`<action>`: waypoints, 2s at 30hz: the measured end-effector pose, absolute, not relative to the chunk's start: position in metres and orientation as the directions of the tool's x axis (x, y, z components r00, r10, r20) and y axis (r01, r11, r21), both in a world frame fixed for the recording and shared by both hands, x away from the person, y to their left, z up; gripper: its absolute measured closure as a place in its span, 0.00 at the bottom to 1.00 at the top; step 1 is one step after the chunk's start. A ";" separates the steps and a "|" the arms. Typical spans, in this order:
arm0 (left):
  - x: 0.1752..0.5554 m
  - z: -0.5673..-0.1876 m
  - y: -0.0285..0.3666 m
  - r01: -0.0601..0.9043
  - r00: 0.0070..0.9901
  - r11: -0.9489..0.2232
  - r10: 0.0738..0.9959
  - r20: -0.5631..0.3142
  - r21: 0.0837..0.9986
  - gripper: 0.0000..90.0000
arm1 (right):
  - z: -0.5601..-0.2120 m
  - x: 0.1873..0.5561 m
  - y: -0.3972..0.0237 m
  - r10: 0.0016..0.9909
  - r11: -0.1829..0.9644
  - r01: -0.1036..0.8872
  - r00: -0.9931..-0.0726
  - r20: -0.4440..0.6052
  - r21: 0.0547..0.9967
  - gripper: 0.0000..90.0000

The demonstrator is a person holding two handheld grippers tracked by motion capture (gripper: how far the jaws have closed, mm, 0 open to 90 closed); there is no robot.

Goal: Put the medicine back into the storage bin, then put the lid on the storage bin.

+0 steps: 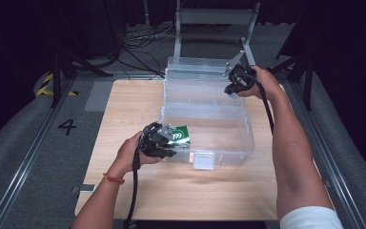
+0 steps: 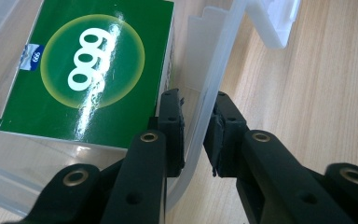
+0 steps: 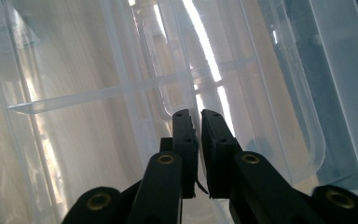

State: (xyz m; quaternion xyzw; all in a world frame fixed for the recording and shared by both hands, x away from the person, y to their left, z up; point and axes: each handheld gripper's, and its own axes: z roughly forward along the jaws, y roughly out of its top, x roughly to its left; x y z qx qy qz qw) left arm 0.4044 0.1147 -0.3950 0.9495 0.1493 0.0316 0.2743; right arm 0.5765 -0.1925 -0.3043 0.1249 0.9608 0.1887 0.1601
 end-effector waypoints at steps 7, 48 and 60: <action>0.407 -0.398 0.114 0.262 0.956 -0.805 0.293 -0.028 0.533 0.86 | -0.303 0.573 -0.193 0.311 0.893 0.186 -0.913 -0.263 0.410 0.95; 0.403 -0.403 0.117 0.292 0.948 -0.796 0.313 -0.052 0.530 0.82 | -0.286 0.528 -0.189 0.238 0.876 0.046 -0.908 -0.346 0.480 1.00; 0.399 -0.403 0.114 0.290 0.945 -0.803 0.326 -0.024 0.521 0.80 | -0.278 0.501 -0.188 0.205 0.868 -0.003 -0.908 -0.365 0.496 1.00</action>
